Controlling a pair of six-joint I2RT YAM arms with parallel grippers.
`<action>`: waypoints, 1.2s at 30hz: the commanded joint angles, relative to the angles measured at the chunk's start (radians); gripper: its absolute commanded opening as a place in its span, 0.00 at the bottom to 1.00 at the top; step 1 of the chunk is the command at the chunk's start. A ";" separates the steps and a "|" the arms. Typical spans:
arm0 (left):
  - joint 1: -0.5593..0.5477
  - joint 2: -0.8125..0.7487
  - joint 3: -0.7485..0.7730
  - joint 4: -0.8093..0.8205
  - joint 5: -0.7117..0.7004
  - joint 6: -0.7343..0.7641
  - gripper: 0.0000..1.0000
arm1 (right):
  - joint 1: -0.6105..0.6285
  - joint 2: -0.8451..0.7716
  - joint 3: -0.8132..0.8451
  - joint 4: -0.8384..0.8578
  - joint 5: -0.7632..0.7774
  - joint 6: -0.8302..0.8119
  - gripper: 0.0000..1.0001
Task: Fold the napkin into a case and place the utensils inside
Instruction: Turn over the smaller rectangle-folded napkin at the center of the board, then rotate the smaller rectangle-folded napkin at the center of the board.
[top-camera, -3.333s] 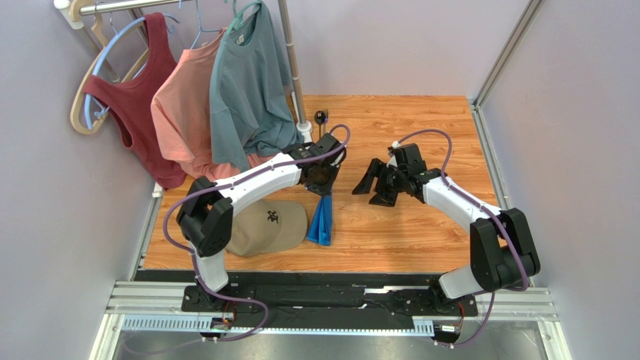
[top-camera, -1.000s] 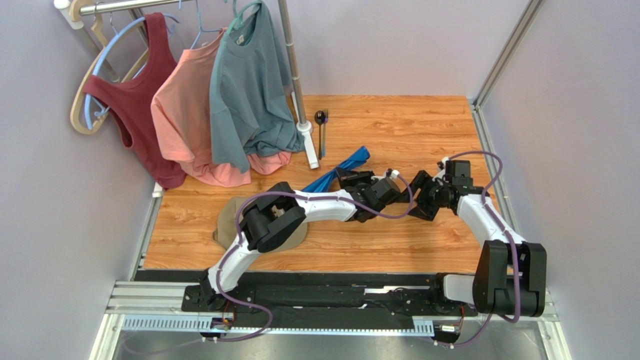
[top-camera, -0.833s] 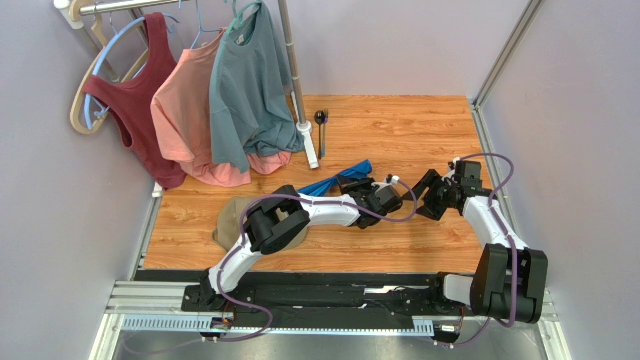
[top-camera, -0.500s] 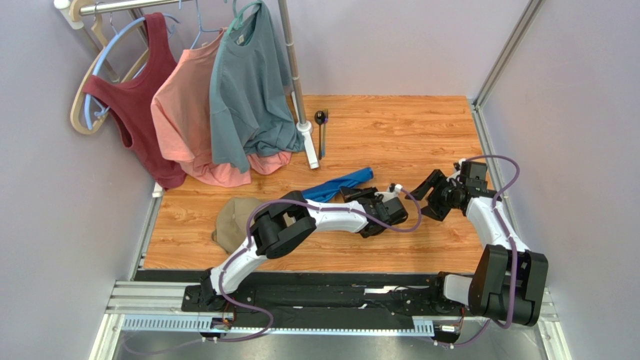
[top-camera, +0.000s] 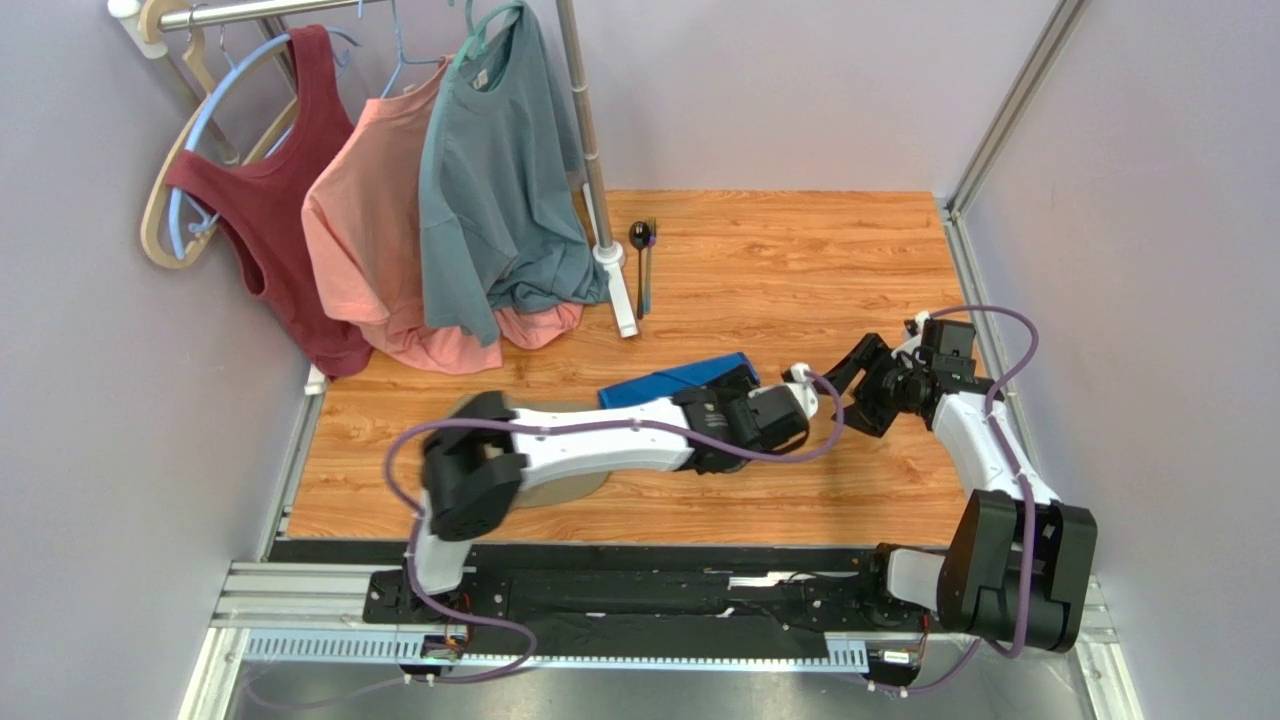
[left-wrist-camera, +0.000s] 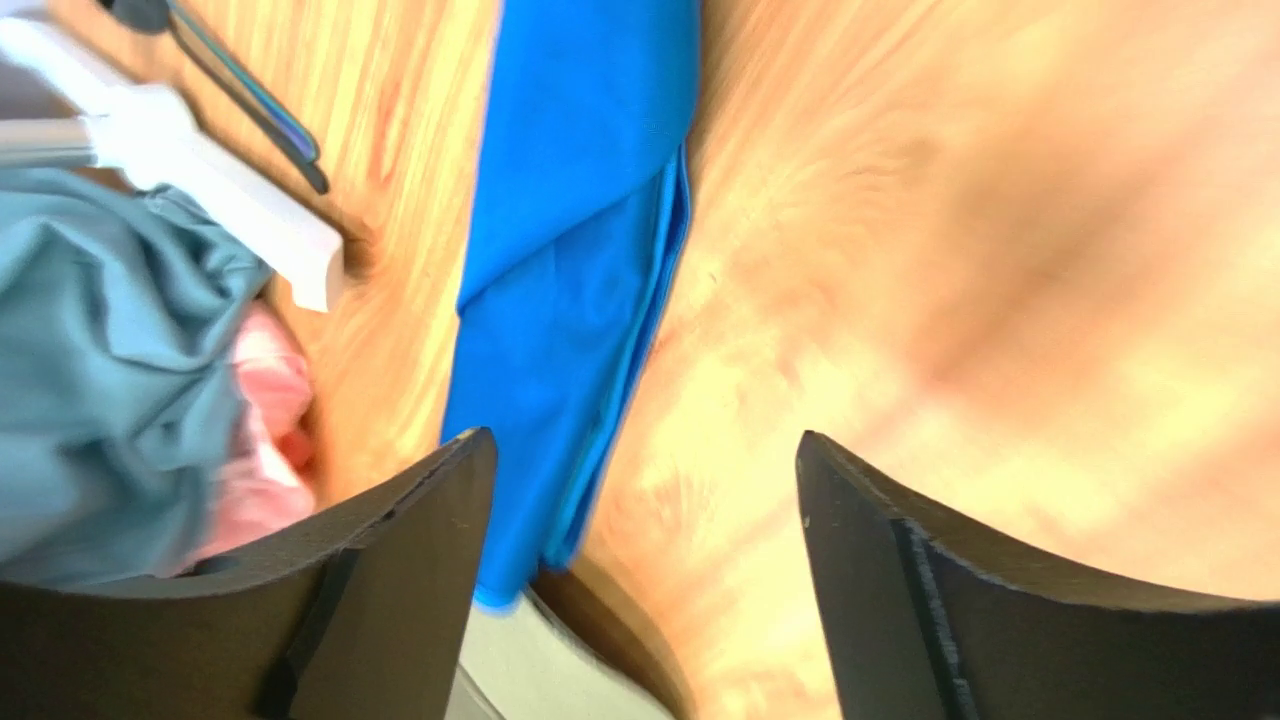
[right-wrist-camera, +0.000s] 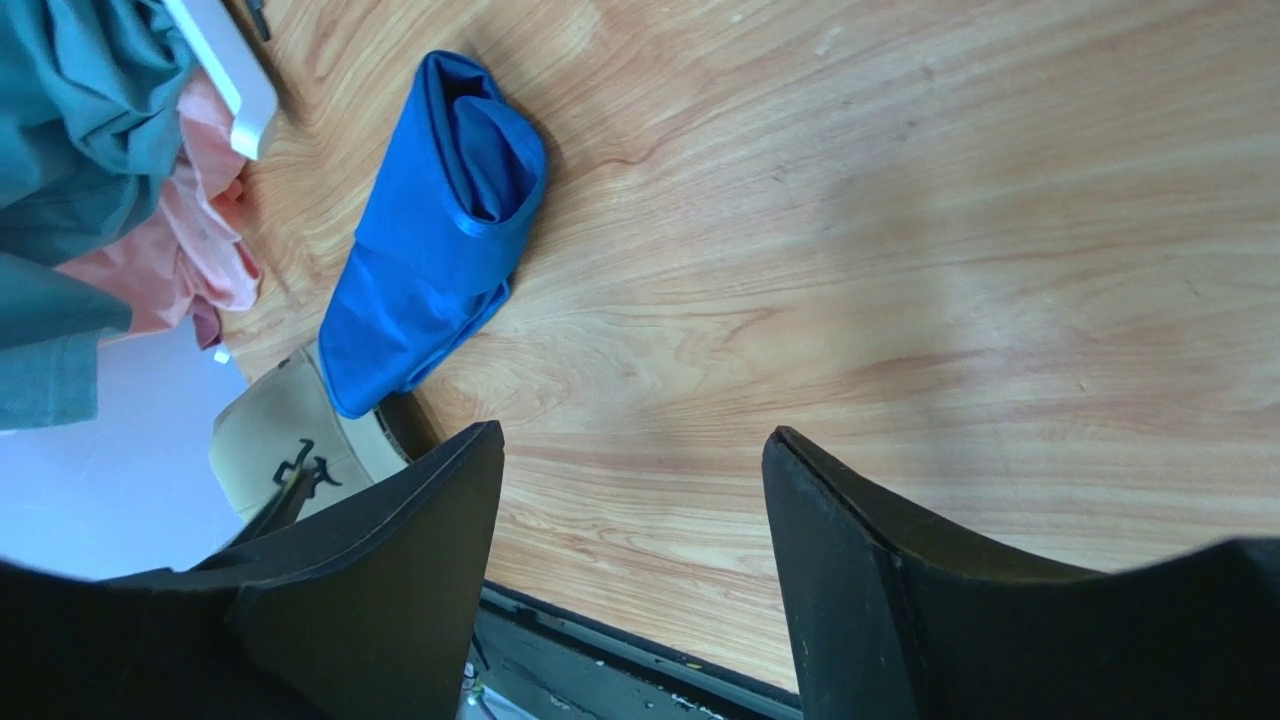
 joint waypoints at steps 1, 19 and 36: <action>0.059 -0.245 -0.057 0.008 0.272 -0.142 0.64 | 0.029 0.031 0.063 0.066 -0.090 -0.021 0.69; 0.481 -0.245 -0.299 0.154 0.674 -0.393 0.00 | 0.410 0.396 0.246 0.463 -0.248 0.141 0.37; 0.512 -0.109 -0.355 0.220 0.688 -0.439 0.00 | 0.335 0.623 0.091 0.764 -0.351 0.163 0.20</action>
